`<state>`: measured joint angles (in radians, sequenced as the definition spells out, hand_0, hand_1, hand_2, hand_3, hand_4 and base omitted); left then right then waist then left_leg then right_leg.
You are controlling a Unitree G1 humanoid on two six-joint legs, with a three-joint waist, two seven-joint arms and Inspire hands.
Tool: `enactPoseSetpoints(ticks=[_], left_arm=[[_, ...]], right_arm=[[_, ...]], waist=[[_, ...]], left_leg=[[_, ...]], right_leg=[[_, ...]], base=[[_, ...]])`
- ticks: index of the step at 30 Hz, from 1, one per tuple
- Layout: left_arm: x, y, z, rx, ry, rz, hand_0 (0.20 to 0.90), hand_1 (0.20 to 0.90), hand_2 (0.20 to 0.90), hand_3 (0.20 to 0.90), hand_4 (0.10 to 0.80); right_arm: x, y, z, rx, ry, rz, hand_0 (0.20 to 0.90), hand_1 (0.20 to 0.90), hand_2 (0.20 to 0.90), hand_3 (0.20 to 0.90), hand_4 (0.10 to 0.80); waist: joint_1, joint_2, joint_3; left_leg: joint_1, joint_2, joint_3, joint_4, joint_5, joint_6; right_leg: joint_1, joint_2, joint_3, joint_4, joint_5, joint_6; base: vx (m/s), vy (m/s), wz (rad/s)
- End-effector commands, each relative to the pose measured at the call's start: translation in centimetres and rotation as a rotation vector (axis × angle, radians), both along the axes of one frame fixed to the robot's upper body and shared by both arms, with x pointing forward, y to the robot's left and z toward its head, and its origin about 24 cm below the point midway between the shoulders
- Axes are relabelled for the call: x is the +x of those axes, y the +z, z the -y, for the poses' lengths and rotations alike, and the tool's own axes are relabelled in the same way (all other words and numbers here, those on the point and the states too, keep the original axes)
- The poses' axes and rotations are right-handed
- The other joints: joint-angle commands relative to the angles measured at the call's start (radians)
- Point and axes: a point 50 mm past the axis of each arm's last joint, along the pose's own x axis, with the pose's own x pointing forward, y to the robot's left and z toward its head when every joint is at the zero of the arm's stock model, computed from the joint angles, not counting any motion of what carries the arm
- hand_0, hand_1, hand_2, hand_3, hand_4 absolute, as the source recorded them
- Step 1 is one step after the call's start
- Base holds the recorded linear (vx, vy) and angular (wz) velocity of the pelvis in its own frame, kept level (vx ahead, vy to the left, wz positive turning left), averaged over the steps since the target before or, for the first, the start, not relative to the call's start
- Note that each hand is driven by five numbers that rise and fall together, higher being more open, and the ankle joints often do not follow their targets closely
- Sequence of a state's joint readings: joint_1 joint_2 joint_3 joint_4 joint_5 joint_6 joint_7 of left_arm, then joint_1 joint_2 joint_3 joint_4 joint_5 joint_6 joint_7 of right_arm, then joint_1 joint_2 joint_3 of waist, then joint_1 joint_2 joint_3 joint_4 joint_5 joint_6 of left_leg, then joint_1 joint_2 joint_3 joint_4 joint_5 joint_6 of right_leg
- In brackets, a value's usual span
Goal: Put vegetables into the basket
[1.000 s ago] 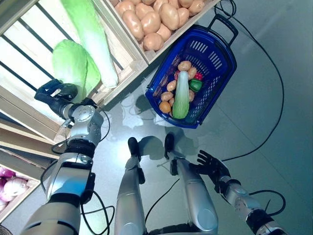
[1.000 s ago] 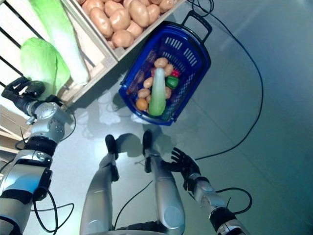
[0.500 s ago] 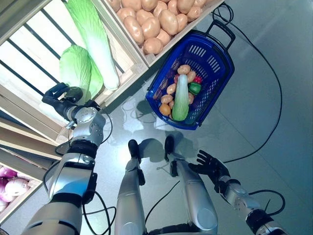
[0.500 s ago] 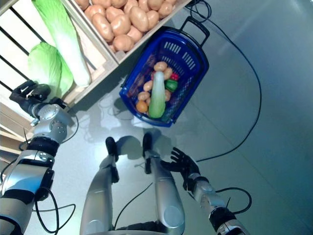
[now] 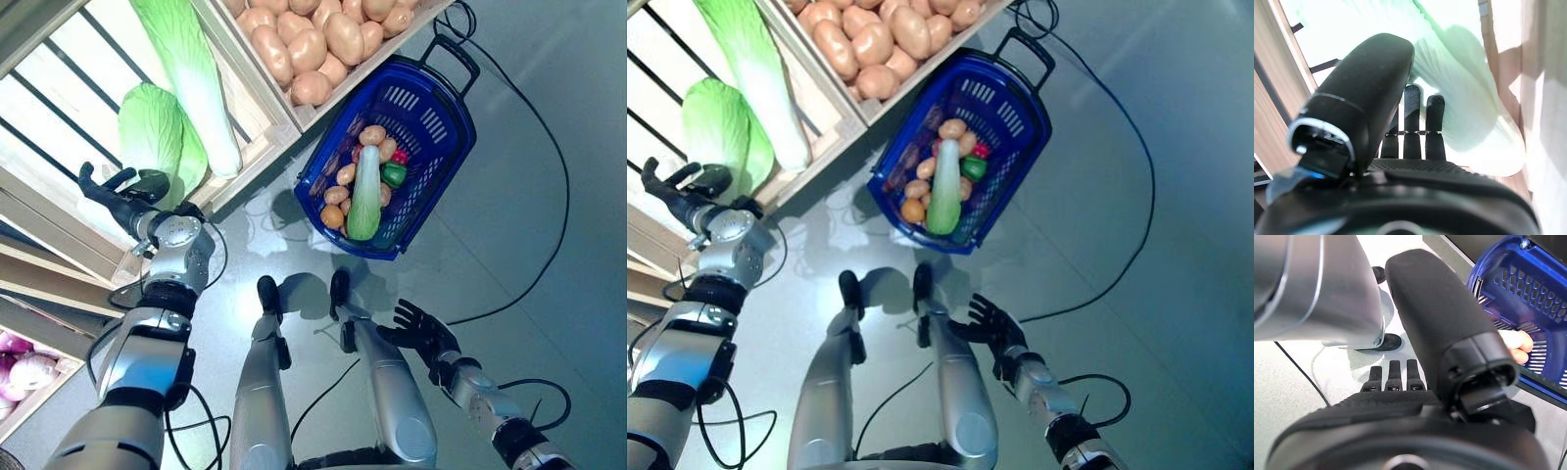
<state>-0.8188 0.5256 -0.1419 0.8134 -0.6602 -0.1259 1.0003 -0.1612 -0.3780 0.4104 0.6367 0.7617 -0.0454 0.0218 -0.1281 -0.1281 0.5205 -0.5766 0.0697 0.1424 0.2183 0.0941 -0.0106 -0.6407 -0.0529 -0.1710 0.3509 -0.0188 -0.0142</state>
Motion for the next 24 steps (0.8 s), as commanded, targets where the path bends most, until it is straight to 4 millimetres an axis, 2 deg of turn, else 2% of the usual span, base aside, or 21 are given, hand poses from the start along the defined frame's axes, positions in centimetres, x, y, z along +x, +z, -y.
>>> enactPoseSetpoints(ticks=[1, 10, 19, 24], left_arm=[[-0.4, 1.1, 0.1, 0.075, -0.016, 0.086, 0.9, 0.9, 0.9, 0.9, 0.8], [-1.5, 0.5, 1.9, 0.131, -0.059, 0.147, 0.9, 0.9, 0.9, 0.9, 0.8], [-2.3, 1.4, 2.2, 0.218, -0.089, 0.207, 0.9, 0.9, 0.9, 0.9, 0.8], [-3.7, 0.6, 2.5, 0.234, -0.088, 0.227, 0.9, 0.9, 0.9, 0.9, 0.8]], right_arm=[[-1.7, -0.2, 0.3, 0.005, -0.034, 0.004, 0.9, 0.9, 0.9, 0.9, 0.8], [-2.1, -0.3, 0.5, 0.012, -0.066, 0.015, 0.9, 0.9, 0.9, 0.9, 0.8], [-2.8, -0.7, 0.5, 0.022, -0.091, 0.006, 0.9, 0.9, 0.9, 0.9, 0.8], [-3.3, -0.8, 0.5, 0.032, -0.112, 0.017, 0.9, 0.9, 0.9, 0.9, 0.8]], waist=[[0.01, -0.005, 0.0], [0.033, 0.017, 0.0], [0.043, 0.026, 0.0], [0.058, 0.04, 0.0]], left_leg=[[-0.064, -0.01, 0.004, 0.121, -0.085, -0.026], [-0.082, -0.023, -0.009, 0.115, -0.083, -0.024], [-0.074, -0.026, -0.011, 0.102, -0.077, -0.023], [-0.078, -0.035, -0.022, 0.096, -0.075, -0.023]], right_leg=[[0.042, 0.012, 0.018, -0.033, -0.027, 0.02], [0.032, 0.003, -0.002, -0.038, -0.026, 0.021], [0.042, 0.0, -0.01, -0.054, -0.019, 0.024], [0.043, -0.005, -0.021, -0.063, -0.016, 0.025]], base=[[0.0, 0.0, 0.0], [0.0, -0.001, 0.0], [0.005, -0.005, 0.02], [0.002, -0.022, 0.05]])
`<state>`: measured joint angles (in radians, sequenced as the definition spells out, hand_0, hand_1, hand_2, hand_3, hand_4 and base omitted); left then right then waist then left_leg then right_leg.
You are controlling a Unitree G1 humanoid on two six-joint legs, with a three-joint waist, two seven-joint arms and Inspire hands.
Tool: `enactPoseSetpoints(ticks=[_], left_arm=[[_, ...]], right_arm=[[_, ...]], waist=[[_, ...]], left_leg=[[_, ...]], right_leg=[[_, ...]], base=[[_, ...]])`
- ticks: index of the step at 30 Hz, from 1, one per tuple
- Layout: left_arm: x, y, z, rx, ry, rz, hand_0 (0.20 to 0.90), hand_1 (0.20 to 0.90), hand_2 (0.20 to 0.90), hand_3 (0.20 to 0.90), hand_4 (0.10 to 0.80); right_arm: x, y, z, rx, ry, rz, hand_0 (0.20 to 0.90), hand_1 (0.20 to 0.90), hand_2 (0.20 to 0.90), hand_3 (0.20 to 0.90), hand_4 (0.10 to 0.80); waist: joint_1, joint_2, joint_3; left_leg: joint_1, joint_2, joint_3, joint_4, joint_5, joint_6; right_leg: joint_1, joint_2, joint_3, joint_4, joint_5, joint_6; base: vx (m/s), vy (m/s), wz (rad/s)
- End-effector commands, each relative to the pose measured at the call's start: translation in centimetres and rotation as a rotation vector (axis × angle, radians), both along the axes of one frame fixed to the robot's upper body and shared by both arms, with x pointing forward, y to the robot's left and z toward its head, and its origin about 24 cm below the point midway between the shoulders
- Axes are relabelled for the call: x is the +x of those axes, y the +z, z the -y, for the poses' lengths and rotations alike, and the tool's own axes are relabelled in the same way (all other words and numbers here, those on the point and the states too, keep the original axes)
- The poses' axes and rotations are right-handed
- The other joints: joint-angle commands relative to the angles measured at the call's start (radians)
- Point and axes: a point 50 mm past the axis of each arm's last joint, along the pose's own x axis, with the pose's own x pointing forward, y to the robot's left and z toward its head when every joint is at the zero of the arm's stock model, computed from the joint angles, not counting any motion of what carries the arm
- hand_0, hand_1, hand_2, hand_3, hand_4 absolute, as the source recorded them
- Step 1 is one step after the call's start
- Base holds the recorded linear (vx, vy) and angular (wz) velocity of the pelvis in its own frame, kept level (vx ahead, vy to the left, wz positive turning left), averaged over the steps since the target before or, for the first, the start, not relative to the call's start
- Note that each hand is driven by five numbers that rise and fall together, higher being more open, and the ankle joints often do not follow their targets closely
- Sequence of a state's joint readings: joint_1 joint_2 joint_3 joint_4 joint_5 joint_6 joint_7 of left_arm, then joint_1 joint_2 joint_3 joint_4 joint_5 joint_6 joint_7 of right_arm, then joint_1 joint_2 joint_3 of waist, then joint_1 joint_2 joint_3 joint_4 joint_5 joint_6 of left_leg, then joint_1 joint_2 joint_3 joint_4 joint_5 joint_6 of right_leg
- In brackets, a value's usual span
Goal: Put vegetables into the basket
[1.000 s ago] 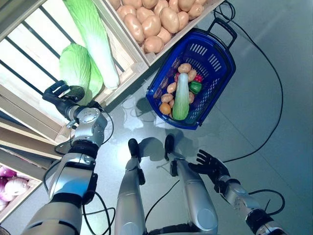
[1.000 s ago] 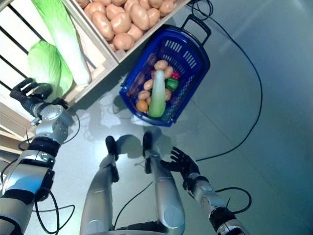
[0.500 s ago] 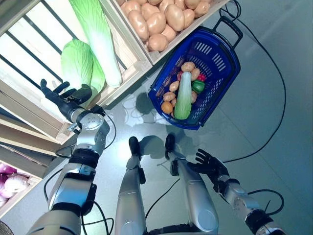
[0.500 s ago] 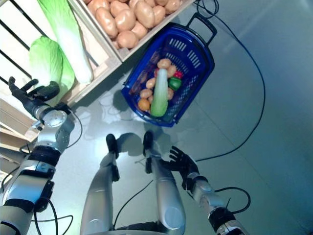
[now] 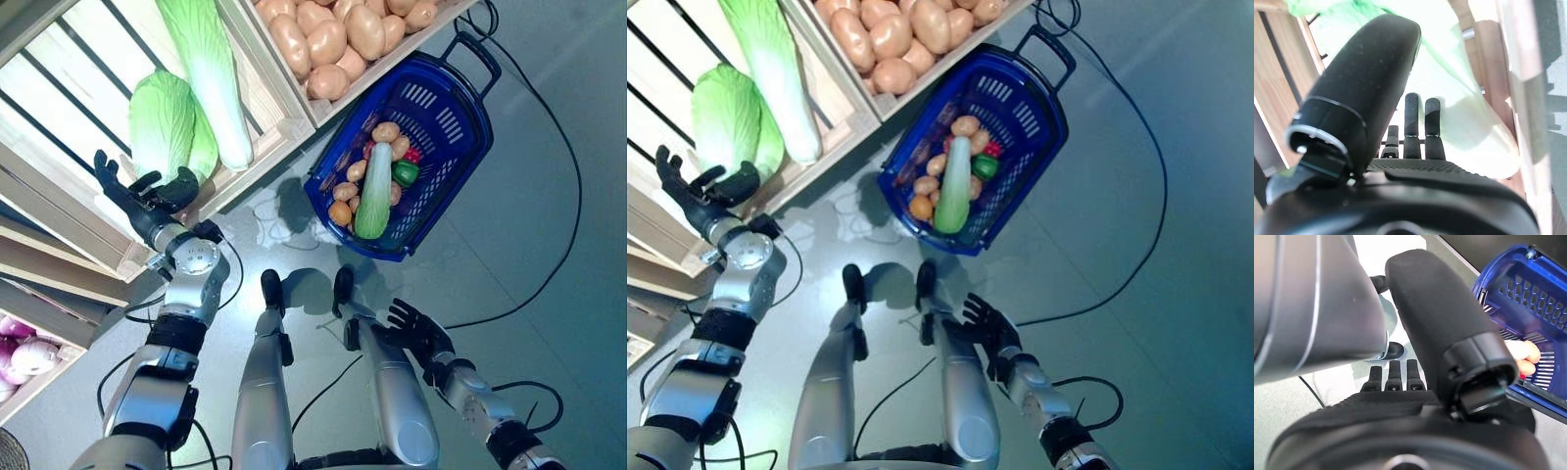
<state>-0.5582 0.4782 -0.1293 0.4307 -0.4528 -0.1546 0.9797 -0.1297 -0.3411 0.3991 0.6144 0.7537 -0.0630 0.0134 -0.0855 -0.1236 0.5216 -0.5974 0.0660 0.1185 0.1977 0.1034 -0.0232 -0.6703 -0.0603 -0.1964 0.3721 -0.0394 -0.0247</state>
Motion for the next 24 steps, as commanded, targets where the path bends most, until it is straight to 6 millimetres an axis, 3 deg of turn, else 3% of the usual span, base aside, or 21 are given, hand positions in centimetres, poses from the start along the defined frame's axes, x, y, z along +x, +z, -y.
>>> enactPoseSetpoints(ticks=[1, 9, 10, 14, 24], left_arm=[[-1.3, 1.5, -0.6, 0.046, 0.057, 0.137, 0.9, 0.9, 0.9, 0.9, 0.8], [-2.7, 0.8, -0.2, 0.087, 0.051, 0.144, 0.9, 0.9, 0.9, 0.9, 0.8], [-2.9, 0.6, -0.2, 0.093, 0.042, 0.139, 0.9, 0.9, 0.9, 0.9, 0.8], [-3.3, 1.7, -0.4, 0.131, 0.041, 0.173, 0.9, 0.9, 0.9, 0.9, 0.8], [-5.2, 1.6, -0.4, 0.189, 0.035, 0.211, 0.9, 0.9, 0.9, 0.9, 0.8]], right_arm=[[-2.9, -0.5, 1.6, 0.0, -0.111, 0.008, 0.9, 0.9, 0.9, 0.9, 0.8], [-3.3, -0.6, 2.0, -0.001, -0.141, 0.01, 0.9, 0.9, 0.9, 0.9, 0.8], [-3.6, -0.8, 2.1, -0.003, -0.145, 0.0, 0.9, 0.9, 0.9, 0.9, 0.8], [-3.5, -0.6, 2.3, 0.003, -0.157, 0.013, 0.9, 0.9, 0.9, 0.9, 0.8], [-4.4, -1.0, 2.4, 0.005, -0.171, 0.007, 0.9, 0.9, 0.9, 0.9, 0.8]], waist=[[0.021, 0.041, -0.002], [0.038, 0.06, -0.002], [0.04, 0.063, -0.002], [0.047, 0.068, -0.002], [0.068, 0.09, -0.002]], left_leg=[[-0.057, -0.034, -0.003, 0.115, -0.084, -0.01], [-0.063, -0.043, -0.013, 0.103, -0.078, -0.011], [-0.04, -0.043, -0.019, 0.106, -0.103, -0.017], [-0.063, -0.045, -0.015, 0.1, -0.075, -0.009], [-0.039, -0.055, -0.032, 0.096, -0.1, -0.016]], right_leg=[[0.074, -0.001, 0.0, -0.086, 0.004, 0.035], [0.073, -0.006, -0.011, -0.097, 0.008, 0.038], [0.095, -0.005, -0.006, -0.092, -0.013, 0.045], [0.076, -0.011, -0.019, -0.104, 0.013, 0.04], [0.105, -0.016, -0.026, -0.108, -0.009, 0.048]], base=[[0.003, -0.014, 0.1], [0.011, -0.012, 0.04], [0.005, -0.004, 0.07], [-0.012, -0.014, 0.08], [0.03, -0.015, 0.05]])
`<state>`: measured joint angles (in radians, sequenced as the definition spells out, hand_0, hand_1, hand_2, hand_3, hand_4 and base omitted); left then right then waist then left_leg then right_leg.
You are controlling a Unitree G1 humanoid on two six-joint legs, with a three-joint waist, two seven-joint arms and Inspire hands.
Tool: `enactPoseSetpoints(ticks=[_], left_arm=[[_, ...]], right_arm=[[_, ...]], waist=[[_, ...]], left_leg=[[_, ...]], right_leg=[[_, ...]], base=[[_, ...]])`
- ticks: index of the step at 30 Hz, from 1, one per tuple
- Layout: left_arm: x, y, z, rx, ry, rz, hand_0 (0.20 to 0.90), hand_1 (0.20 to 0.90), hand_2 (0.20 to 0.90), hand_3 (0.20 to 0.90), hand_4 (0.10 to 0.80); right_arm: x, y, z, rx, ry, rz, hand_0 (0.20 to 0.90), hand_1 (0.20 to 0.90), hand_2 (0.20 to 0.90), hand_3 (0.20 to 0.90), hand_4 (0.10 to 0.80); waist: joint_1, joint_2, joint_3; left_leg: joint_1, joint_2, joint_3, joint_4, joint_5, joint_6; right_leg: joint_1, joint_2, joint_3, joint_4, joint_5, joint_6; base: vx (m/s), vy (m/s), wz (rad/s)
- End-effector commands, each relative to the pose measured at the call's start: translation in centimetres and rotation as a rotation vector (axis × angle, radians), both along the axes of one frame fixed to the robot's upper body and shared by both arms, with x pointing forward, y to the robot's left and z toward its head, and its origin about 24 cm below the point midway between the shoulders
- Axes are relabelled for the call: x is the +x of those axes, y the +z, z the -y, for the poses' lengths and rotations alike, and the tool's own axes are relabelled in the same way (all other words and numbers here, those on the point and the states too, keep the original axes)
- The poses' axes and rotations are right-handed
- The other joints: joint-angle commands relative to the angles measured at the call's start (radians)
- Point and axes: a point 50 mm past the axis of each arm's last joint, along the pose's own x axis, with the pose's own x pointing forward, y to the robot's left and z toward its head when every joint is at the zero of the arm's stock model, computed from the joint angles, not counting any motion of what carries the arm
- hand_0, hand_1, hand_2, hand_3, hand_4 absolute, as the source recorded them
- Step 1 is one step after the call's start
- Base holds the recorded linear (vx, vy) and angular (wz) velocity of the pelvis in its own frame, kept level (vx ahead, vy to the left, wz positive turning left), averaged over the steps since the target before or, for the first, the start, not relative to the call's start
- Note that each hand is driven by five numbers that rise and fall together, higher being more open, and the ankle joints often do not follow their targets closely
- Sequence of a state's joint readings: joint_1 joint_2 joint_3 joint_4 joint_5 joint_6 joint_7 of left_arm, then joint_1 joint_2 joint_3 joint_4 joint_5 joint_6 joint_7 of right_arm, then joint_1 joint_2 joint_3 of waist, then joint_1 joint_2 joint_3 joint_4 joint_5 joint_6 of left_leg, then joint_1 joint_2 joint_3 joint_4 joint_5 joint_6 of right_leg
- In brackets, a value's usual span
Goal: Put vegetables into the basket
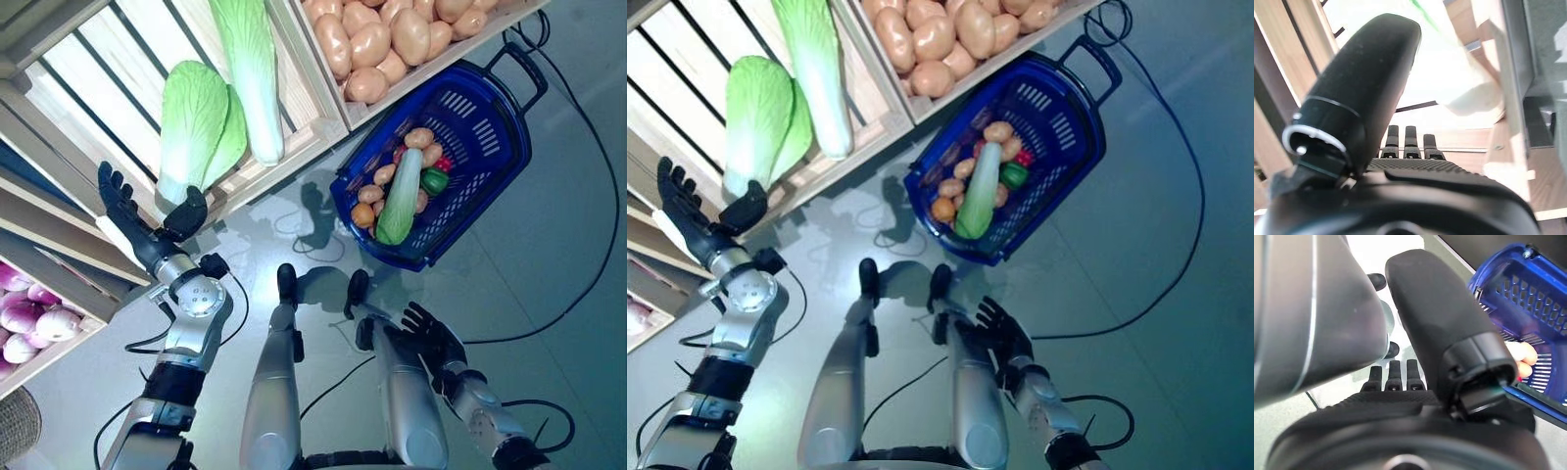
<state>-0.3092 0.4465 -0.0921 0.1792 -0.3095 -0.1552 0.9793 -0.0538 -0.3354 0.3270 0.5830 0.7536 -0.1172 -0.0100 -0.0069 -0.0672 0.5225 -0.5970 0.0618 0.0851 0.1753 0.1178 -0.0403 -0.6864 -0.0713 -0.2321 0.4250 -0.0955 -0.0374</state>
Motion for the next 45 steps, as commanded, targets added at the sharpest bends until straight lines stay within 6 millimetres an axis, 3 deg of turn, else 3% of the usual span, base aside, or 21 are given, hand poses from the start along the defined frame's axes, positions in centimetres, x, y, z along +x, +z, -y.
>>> enactPoseSetpoints(ticks=[1, 15, 29, 35, 45], left_arm=[[-1.0, 3.8, -1.0, 0.106, 0.041, 0.207, 0.9, 0.9, 0.9, 0.9, 0.8], [1.3, 2.8, -1.8, 0.102, 0.058, 0.054, 0.9, 0.9, 0.9, 0.9, 0.8], [3.8, 5.2, -4.0, 0.107, 0.227, 0.007, 0.9, 0.9, 0.9, 0.9, 0.8], [4.0, 5.9, -5.0, 0.098, 0.31, 0.007, 0.9, 0.9, 0.9, 0.9, 0.8], [4.7, 8.9, -6.9, 0.071, 0.474, -0.003, 0.9, 0.9, 0.9, 0.9, 0.8]], right_arm=[[-3.1, -0.8, 0.9, -0.001, -0.062, -0.017, 0.9, 0.9, 0.9, 0.9, 0.8], [-2.3, -0.9, 1.1, -0.016, -0.016, -0.043, 0.9, 0.9, 0.9, 0.9, 0.8], [-1.8, -0.9, 0.9, -0.048, 0.057, -0.067, 0.9, 0.9, 0.9, 0.9, 0.8], [-1.8, -0.9, 1.0, -0.06, 0.068, -0.075, 0.9, 0.9, 0.9, 0.9, 0.8], [-1.3, -0.7, 1.3, -0.075, 0.1, -0.09, 0.9, 0.9, 0.9, 0.9, 0.8]], waist=[[-0.01, 0.034, -0.002], [-0.04, 0.02, -0.002], [-0.092, -0.005, -0.002], [-0.101, -0.005, -0.002], [-0.123, -0.017, -0.002]], left_leg=[[-0.04, -0.051, 0.001, 0.119, -0.114, 0.002], [-0.043, -0.032, 0.016, 0.144, -0.117, 0.001], [-0.064, -0.002, 0.045, 0.19, -0.127, -0.003], [-0.073, 0.001, 0.047, 0.201, -0.129, -0.003], [-0.108, 0.017, 0.047, 0.242, -0.138, -0.005]], right_leg=[[0.12, -0.005, 0.01, -0.16, 0.047, 0.061], [0.11, 0.007, 0.031, -0.134, 0.042, 0.058], [0.074, 0.02, 0.071, -0.088, 0.03, 0.047], [0.058, 0.018, 0.078, -0.071, 0.025, 0.045], [0.01, 0.02, 0.087, -0.023, 0.012, 0.038]], base=[[0.0, 0.0, 0.0], [0.002, 0.003, 0.0], [0.017, 0.019, -0.06], [0.008, 0.01, -0.02], [0.005, 0.006, -0.03]])
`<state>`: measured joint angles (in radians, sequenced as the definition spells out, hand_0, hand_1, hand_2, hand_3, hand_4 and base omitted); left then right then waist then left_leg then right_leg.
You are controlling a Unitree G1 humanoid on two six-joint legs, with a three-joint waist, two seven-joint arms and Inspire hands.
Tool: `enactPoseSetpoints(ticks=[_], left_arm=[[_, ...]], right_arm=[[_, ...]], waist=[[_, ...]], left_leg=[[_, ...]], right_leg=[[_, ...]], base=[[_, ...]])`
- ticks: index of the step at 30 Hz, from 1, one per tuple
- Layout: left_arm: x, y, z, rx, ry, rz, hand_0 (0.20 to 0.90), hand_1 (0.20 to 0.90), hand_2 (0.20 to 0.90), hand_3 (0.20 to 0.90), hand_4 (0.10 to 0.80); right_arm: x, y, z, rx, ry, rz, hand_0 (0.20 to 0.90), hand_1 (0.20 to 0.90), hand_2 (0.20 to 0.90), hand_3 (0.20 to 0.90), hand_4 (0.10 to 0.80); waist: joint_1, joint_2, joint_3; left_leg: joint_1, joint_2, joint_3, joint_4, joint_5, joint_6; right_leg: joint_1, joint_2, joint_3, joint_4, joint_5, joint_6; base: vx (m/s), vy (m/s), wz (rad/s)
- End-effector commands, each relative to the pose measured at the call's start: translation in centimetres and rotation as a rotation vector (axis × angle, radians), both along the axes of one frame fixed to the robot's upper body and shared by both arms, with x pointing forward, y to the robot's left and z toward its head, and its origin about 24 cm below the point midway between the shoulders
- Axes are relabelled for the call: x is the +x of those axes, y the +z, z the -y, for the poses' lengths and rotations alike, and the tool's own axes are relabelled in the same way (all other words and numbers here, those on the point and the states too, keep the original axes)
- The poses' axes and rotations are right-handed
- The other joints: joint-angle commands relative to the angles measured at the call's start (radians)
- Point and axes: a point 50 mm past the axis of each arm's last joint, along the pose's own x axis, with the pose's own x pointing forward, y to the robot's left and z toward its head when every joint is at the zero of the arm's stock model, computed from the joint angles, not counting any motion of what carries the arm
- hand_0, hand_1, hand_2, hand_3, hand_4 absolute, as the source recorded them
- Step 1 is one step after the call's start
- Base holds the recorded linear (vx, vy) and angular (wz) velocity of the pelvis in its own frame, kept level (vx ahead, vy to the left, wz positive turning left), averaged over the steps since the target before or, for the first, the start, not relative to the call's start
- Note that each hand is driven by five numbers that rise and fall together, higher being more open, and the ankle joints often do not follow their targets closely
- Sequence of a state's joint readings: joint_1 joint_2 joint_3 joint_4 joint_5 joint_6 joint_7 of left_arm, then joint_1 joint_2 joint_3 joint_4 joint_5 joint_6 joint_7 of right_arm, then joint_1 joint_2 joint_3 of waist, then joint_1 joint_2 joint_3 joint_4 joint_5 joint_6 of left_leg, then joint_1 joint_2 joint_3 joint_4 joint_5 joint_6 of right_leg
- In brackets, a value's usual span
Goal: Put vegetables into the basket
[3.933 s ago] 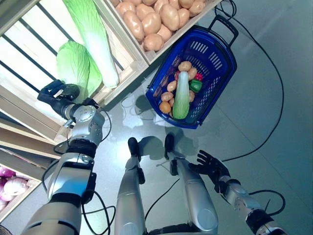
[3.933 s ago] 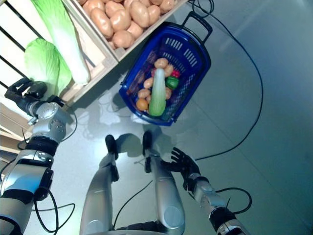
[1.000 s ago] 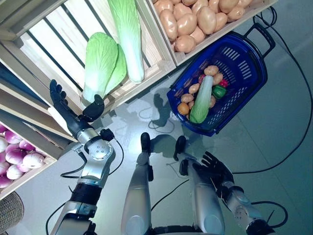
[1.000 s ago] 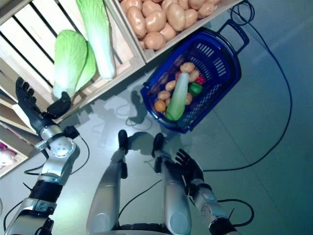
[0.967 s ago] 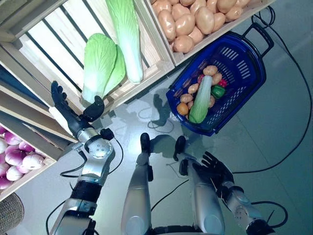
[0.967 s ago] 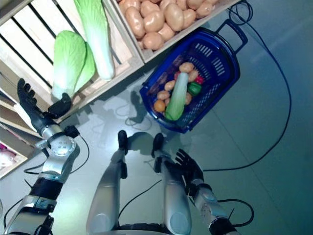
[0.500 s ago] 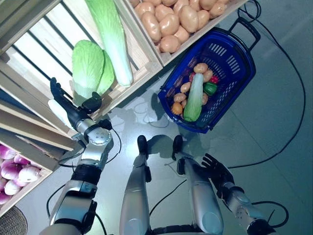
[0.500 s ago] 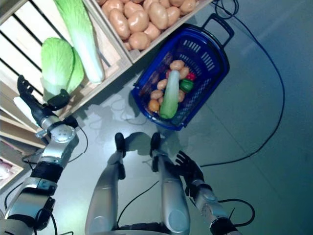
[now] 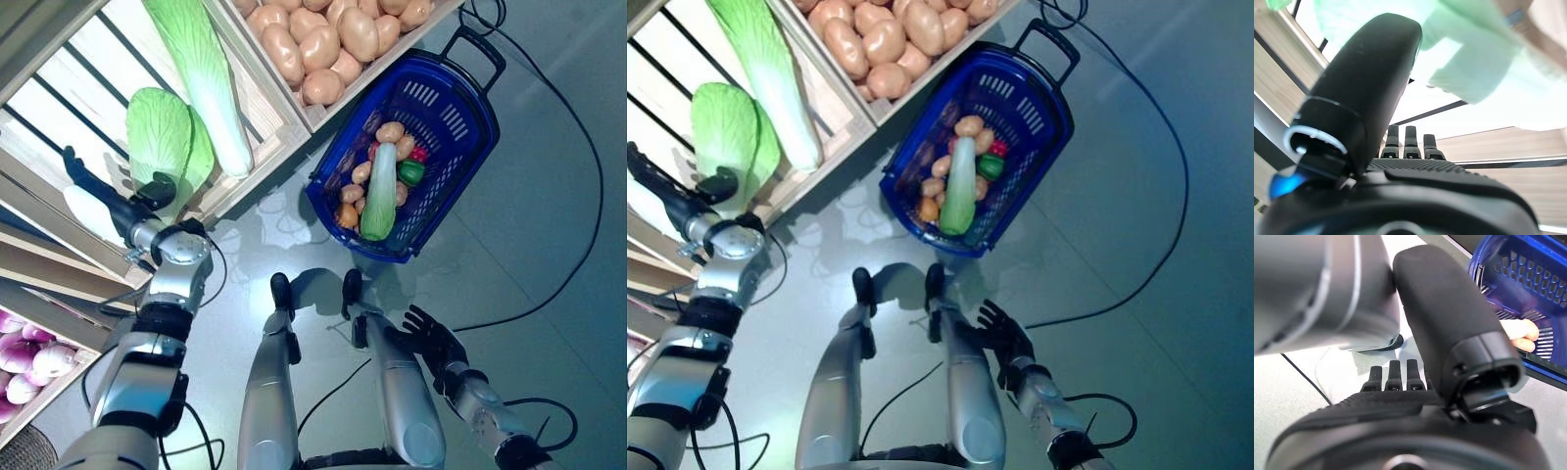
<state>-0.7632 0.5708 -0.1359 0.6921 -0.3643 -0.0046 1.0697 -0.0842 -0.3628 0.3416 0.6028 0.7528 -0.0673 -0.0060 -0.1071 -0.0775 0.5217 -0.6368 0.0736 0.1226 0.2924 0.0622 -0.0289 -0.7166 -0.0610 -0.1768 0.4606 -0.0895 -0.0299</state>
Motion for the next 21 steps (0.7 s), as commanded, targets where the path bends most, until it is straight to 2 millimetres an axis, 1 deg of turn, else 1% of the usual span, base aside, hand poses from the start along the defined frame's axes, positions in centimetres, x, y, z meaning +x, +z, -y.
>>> enactPoseSetpoints(ticks=[1, 8, 12, 16, 18, 21], left_arm=[[-1.1, 4.0, -2.8, 0.06, 0.209, 0.13, 0.9, 0.9, 0.9, 0.9, 0.8], [-0.8, 4.4, -3.2, 0.041, 0.26, 0.1, 0.9, 0.9, 0.9, 0.9, 0.8], [-0.1, 4.8, -2.8, 0.036, 0.218, 0.09, 0.9, 0.9, 0.9, 0.9, 0.8], [0.3, 4.7, -2.1, 0.015, 0.172, 0.108, 0.9, 0.9, 0.9, 0.9, 0.8], [0.5, 4.3, -1.4, 0.005, 0.133, 0.136, 0.9, 0.9, 0.9, 0.9, 0.8], [0.6, 4.3, -0.5, 0.029, 0.096, 0.154, 0.9, 0.9, 0.9, 0.9, 0.8]], right_arm=[[-1.7, -0.7, 0.8, -0.049, 0.071, -0.052, 0.9, 0.9, 0.9, 0.9, 0.8], [-1.6, -0.7, 0.6, -0.056, 0.088, -0.066, 0.9, 0.9, 0.9, 0.9, 0.8], [-1.4, -0.6, 0.4, -0.05, 0.104, -0.066, 0.9, 0.9, 0.9, 0.9, 0.8], [-1.3, -0.5, -0.1, -0.047, 0.114, -0.06, 0.9, 0.9, 0.9, 0.9, 0.8], [-1.3, -0.4, -0.4, -0.048, 0.124, -0.058, 0.9, 0.9, 0.9, 0.9, 0.8], [-1.3, -0.5, -0.6, -0.049, 0.127, -0.057, 0.9, 0.9, 0.9, 0.9, 0.8]], waist=[[-0.025, -0.008, -0.002], [-0.035, -0.02, -0.002], [-0.038, -0.029, -0.002], [-0.04, -0.031, -0.002], [-0.039, -0.029, -0.002], [-0.037, -0.027, -0.002]], left_leg=[[-0.072, 0.005, 0.008, 0.128, -0.083, -0.016], [-0.109, 0.018, 0.005, 0.154, -0.088, -0.018], [-0.128, 0.022, 0.0, 0.16, -0.088, -0.018], [-0.129, 0.019, 0.0, 0.155, -0.087, -0.02], [-0.133, 0.017, -0.003, 0.155, -0.087, -0.019], [-0.133, 0.017, -0.004, 0.154, -0.086, -0.02]], right_leg=[[0.034, 0.011, 0.033, -0.054, 0.004, 0.03], [-0.003, 0.014, 0.037, -0.031, -0.001, 0.027], [-0.023, 0.019, 0.036, -0.02, -0.002, 0.028], [-0.023, 0.022, 0.038, -0.025, -0.001, 0.029], [-0.026, 0.024, 0.039, -0.022, -0.004, 0.027], [-0.024, 0.024, 0.038, -0.024, -0.004, 0.027]], base=[[0.0, 0.0, 0.0], [-0.001, 0.001, -0.03], [0.003, -0.032, -0.02], [0.0, 0.0, 0.0], [0.0, 0.0, 0.0], [0.0, 0.0, 0.0]])
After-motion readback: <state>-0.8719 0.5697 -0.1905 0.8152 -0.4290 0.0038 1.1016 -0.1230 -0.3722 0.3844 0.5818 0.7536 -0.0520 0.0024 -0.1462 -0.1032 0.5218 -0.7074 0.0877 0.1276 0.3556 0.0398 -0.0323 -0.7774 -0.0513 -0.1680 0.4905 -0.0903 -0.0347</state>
